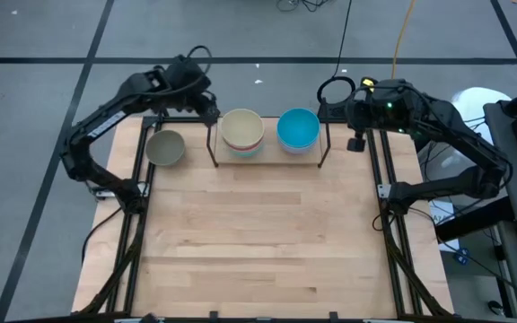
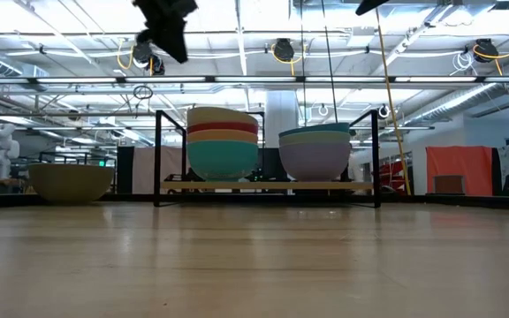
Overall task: Place and stack bowls onto a shelf
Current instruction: Stack the gray bowl on top of the blue bowl on the shelf
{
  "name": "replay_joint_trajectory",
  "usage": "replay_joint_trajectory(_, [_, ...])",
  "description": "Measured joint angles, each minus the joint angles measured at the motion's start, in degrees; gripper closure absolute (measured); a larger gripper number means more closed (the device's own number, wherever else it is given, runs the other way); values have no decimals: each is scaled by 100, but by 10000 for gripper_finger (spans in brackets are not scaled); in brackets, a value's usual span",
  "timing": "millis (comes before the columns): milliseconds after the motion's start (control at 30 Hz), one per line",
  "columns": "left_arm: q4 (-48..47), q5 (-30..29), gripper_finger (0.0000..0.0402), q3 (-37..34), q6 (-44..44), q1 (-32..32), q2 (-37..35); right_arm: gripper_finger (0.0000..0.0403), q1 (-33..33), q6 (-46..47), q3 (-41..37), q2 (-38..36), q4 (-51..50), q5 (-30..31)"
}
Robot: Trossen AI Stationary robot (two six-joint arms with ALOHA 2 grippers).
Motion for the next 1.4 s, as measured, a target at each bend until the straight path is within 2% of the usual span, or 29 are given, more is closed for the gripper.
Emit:
replay_joint_trajectory(133, [-971,-280,323,7,-786,-23,-284,403,1,-43,0,209,374,-2])
replay_joint_trajectory(367, [-2780,-695,323,-12,-2705,-91,-451,403,4,-48,0,647,638,-17])
replay_joint_trajectory(533, [-2693,-394,323,-147,-3418,-134,-589,403,49,-133,0,825,651,-19])
replay_joint_trajectory(733, [-2677,-595,325,-322,-4017,-113,-583,403,191,-184,0,836,652,-19])
replay_joint_trajectory(900, [-2682,-678,347,-921,-4594,69,-572,403,266,-195,0,807,650,-22])
replay_joint_trajectory(1200, [-2605,-455,370,-2038,-4670,261,-575,403,275,-329,0,785,650,-16])
replay_joint_trajectory(1400, [-2524,-461,371,-2510,-4256,268,-575,403,274,-568,0,785,659,-12])
